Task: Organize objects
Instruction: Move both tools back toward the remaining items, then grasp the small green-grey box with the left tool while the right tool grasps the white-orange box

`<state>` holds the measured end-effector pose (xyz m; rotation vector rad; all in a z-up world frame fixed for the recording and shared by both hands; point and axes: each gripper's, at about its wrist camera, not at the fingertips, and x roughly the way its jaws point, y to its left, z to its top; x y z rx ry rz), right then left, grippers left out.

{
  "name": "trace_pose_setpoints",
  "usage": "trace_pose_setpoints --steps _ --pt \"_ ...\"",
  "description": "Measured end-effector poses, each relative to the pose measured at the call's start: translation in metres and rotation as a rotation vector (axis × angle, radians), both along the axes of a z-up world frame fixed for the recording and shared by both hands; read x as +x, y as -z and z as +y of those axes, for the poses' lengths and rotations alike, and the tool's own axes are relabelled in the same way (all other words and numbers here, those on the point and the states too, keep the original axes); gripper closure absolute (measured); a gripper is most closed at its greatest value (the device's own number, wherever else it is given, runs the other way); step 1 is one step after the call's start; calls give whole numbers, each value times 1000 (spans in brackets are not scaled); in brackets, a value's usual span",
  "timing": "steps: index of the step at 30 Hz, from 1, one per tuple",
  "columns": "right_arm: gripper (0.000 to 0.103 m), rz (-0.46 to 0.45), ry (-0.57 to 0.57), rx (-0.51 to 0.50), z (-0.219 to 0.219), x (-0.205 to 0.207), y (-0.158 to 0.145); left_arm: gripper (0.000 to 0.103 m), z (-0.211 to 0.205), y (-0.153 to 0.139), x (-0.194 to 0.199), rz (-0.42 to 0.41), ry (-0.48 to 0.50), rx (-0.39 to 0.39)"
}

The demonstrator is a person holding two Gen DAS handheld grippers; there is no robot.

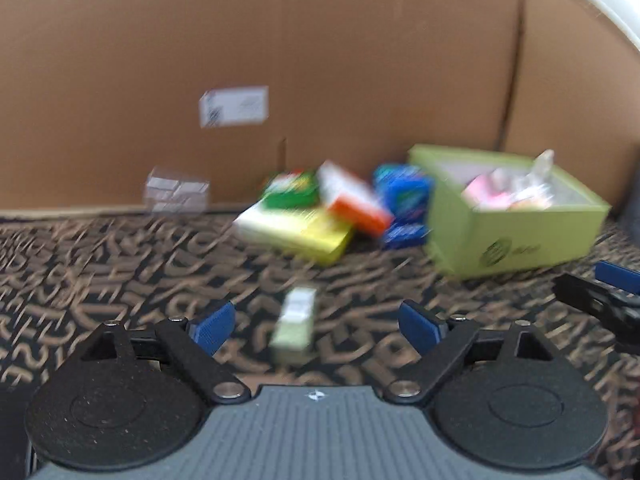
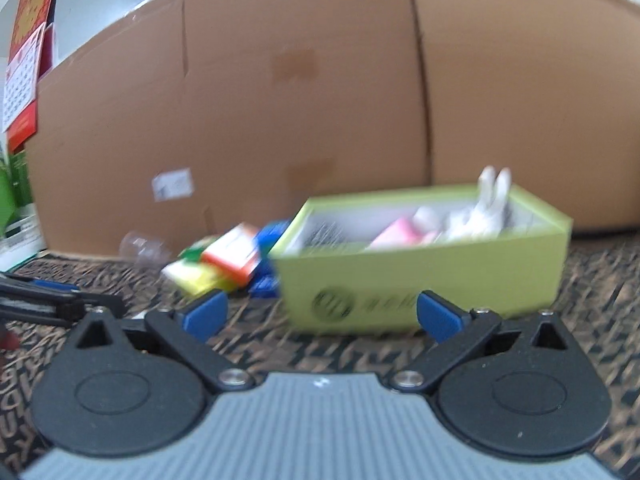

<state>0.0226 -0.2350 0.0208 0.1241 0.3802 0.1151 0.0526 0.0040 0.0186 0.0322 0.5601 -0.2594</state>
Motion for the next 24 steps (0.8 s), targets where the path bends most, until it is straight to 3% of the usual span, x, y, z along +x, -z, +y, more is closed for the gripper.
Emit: trace_pose_setpoints --steps 7,8,9,12,17,19,24 --pt "0 61 -44 -5 27 4 11 25 -6 20 29 -1 30 51" --pt "0 62 -49 -11 29 5 10 42 -7 23 33 12 37 53" --pt "0 65 -52 -17 32 7 10 74 -6 26 37 36 49 50" --pt "0 74 -81 -38 44 15 8 78 8 32 46 92 52 -13" --pt "2 75 -120 -63 73 45 2 78 28 36 44 68 6 -29" --pt "7 91 -117 -47 85 65 -2 78 34 36 43 61 3 -36" --pt "9 123 -97 0 115 123 -5 78 41 42 45 49 1 -54"
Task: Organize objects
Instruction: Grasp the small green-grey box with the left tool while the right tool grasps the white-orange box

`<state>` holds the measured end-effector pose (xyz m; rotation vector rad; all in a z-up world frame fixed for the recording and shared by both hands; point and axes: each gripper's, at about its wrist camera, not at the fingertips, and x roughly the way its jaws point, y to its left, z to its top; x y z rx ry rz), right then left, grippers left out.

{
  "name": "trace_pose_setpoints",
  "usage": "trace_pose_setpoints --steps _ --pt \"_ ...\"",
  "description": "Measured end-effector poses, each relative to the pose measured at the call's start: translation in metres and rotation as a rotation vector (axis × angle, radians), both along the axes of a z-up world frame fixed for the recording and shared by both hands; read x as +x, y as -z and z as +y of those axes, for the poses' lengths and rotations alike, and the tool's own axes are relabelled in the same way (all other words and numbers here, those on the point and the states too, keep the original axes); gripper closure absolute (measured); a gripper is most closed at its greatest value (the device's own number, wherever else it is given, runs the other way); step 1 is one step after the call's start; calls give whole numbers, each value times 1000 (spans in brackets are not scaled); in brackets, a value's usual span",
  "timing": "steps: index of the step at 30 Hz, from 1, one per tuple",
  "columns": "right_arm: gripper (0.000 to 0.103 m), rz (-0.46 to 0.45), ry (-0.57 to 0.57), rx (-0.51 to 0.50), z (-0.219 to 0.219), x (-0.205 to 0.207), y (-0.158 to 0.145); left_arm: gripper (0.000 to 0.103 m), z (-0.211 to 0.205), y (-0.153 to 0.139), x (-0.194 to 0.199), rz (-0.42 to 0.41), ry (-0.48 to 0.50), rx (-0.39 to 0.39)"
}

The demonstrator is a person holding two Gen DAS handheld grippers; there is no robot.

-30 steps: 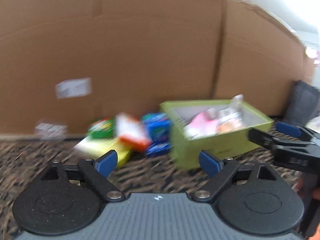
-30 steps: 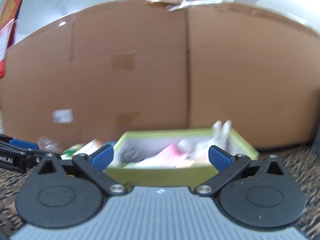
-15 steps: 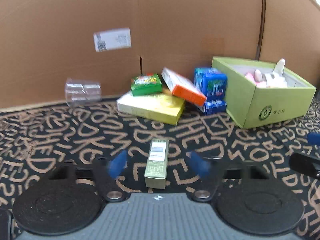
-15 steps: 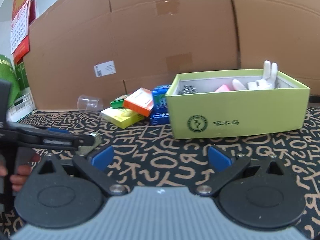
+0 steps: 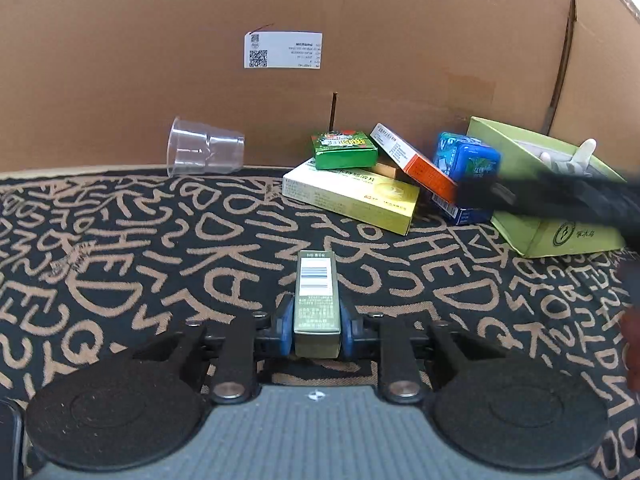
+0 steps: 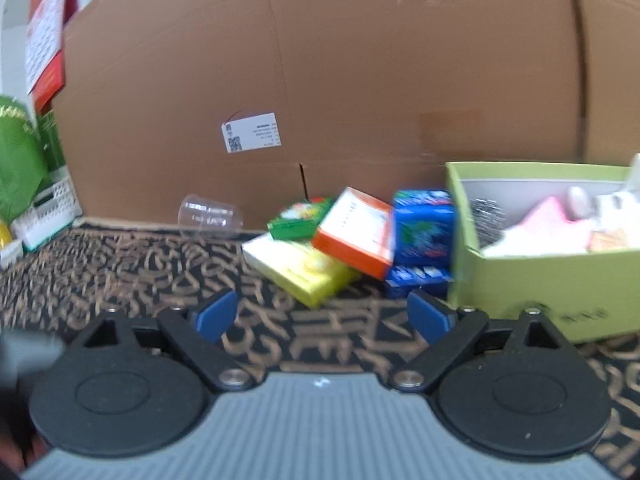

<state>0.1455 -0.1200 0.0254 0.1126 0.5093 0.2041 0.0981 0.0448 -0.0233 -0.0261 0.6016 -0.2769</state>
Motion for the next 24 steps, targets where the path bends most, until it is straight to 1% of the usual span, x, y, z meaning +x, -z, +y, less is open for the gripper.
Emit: trace_pose_setpoints --steps 3,5,7,11,12,13,15,17,19,21,24 --pt "9 29 82 12 8 33 5 78 7 1 2 12 4 -55" --pt "8 77 126 56 7 53 12 78 10 1 3 16 4 -80" --pt "8 92 154 103 4 65 16 78 9 0 2 15 7 -73" --pt "7 120 208 137 6 79 26 78 3 0 1 8 25 -44" --pt "15 117 215 124 7 79 28 78 3 0 1 8 28 -42" --pt "36 112 213 106 9 77 30 78 3 0 2 9 29 -46" --pt "36 105 202 117 6 67 34 78 6 1 3 13 30 -63" --pt "36 83 174 93 5 49 35 78 7 1 3 17 30 -77" --pt "36 68 132 58 1 24 35 78 8 1 3 19 29 -84" --pt "36 54 89 20 -7 -9 36 78 8 1 4 22 28 -95" --pt "36 74 31 -25 -22 -57 34 78 11 1 5 29 28 -122"
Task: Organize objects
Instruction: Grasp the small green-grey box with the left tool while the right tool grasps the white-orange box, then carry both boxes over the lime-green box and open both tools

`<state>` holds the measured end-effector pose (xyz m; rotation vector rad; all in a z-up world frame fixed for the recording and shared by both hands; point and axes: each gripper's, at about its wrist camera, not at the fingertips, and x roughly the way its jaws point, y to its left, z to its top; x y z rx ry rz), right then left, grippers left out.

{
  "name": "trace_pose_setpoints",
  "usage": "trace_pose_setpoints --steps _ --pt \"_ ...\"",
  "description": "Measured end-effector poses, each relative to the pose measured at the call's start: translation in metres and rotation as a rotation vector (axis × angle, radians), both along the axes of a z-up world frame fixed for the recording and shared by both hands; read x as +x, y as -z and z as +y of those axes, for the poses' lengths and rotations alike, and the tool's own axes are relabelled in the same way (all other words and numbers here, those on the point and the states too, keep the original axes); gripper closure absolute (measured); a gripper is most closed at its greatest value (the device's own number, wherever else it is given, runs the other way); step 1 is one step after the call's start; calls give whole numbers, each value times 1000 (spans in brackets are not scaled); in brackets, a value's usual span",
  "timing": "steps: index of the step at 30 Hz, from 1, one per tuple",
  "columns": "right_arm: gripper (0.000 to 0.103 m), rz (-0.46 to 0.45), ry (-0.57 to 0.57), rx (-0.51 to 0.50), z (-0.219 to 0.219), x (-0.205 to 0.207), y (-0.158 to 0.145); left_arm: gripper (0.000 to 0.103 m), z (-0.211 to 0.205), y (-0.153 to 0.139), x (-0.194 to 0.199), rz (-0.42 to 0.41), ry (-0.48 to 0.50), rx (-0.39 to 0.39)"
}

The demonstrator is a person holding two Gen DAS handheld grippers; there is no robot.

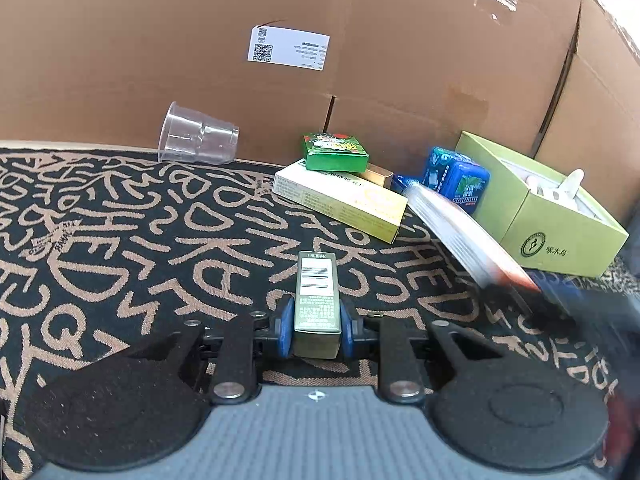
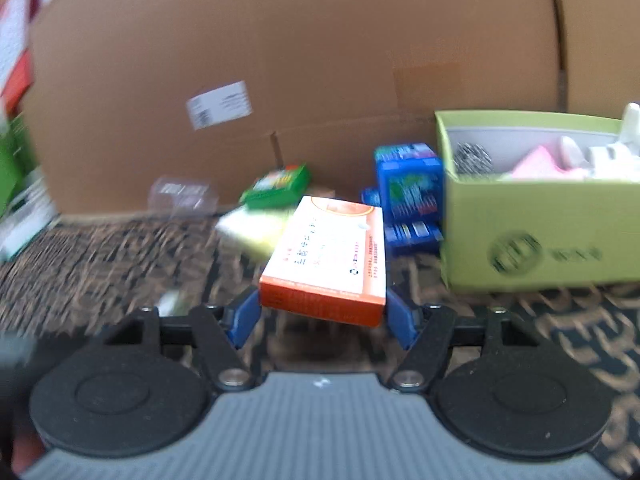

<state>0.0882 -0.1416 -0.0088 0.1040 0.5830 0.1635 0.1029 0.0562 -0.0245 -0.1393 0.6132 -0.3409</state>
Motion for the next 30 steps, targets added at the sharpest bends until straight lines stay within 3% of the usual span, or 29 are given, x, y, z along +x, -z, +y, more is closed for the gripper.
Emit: trace_pose_setpoints --steps 4,8,11,13,15,16,19,20,21,24,27,28,29,30 --pt "36 62 -28 -73 -21 -61 2 78 -1 -1 0 2 -2 -5" --pt "36 117 -48 -87 -36 -103 4 79 -11 -4 -13 -4 23 59" --pt "18 79 -52 -101 -36 -108 -1 79 -22 -6 -33 -8 80 96" --pt "16 53 -53 -103 -35 -101 -5 72 -31 -8 -39 -26 85 154" --pt "15 40 -52 -107 -31 -87 -5 49 -37 -8 -37 -34 74 191" --pt "15 42 -48 -109 -28 -80 -4 47 -39 -8 -35 -31 62 202" --pt "15 61 -44 -114 -23 -65 5 50 -43 -6 -27 -21 64 226" --pt "15 70 -40 -113 -23 -65 9 62 -43 -7 -26 -20 74 235" --pt "16 86 -38 -113 -23 -63 12 67 -44 -8 -24 -18 84 240" --pt "24 80 -30 -110 -26 -62 11 67 -46 -9 -19 -13 89 249" --pt "25 83 -23 -117 -27 -58 12 67 -51 -6 -17 -29 83 267" --pt "34 80 -27 -115 -27 -57 11 68 -53 -6 -18 -38 88 279" --pt "37 72 -30 -110 -28 -58 11 79 -55 -6 -19 -46 101 286" --pt "37 71 -30 -97 -30 -58 11 79 -58 -7 -21 -45 108 293"
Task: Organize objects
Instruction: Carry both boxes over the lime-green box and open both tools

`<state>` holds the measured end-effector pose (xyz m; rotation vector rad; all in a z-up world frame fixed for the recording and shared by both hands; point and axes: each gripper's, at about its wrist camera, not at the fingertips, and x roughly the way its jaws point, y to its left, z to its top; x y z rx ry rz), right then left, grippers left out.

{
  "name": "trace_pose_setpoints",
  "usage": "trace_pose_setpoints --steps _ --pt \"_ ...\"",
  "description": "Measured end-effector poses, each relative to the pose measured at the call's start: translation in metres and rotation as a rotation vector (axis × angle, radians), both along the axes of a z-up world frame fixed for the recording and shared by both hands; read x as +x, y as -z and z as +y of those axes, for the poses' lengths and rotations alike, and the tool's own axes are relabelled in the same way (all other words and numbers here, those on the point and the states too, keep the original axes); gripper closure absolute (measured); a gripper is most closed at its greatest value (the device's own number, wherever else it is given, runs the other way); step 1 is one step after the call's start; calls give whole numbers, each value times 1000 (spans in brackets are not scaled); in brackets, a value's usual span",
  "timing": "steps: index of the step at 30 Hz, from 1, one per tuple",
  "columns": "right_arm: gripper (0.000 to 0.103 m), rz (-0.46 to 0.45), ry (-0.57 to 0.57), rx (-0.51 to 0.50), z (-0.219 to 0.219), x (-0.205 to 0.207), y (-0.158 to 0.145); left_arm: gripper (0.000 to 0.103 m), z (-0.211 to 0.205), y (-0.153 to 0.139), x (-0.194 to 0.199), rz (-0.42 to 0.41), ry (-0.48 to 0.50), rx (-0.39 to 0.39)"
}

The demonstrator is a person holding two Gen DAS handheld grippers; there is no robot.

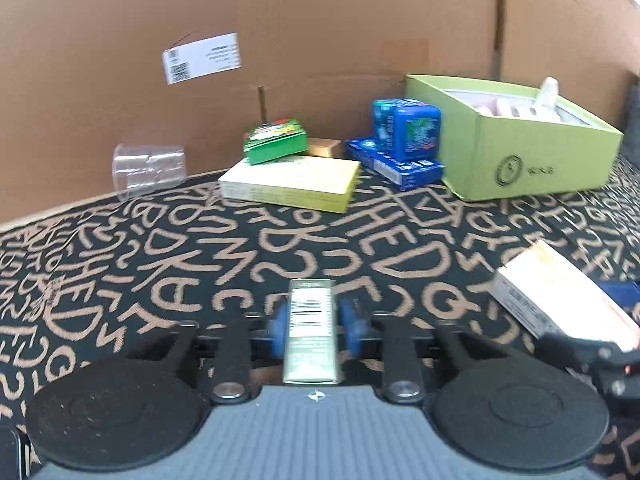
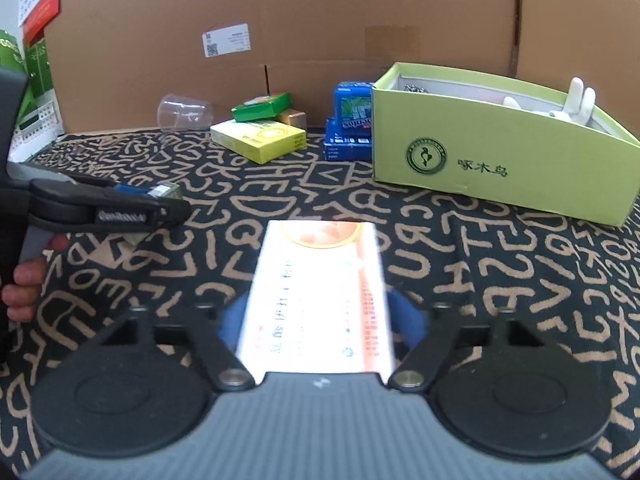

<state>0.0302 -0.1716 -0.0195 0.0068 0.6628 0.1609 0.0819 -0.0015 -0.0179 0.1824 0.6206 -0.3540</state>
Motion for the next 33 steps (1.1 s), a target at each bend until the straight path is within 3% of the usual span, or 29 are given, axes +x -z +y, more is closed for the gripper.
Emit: trace_pose_setpoints --steps 3,9,16,21,25,29,33 --pt "38 -25 12 68 -12 -5 -3 80 -9 -4 -8 -4 11 38" --pt "38 -83 71 137 -45 -29 -19 80 -30 -33 -20 1 134 -53" --pt "38 -269 175 87 -97 -32 -71 80 -92 -91 -17 -101 289 -122" --pt "38 -394 255 11 -134 -2 -104 80 -137 -126 2 -173 325 -150" --pt "38 -450 316 -37 -159 38 -120 80 -168 -140 31 -172 300 -169" --pt "38 -475 355 -61 -179 77 -120 80 -194 -138 56 -204 262 -143" --pt "38 -448 359 -86 -187 110 -100 80 -214 -118 82 -162 229 -126"
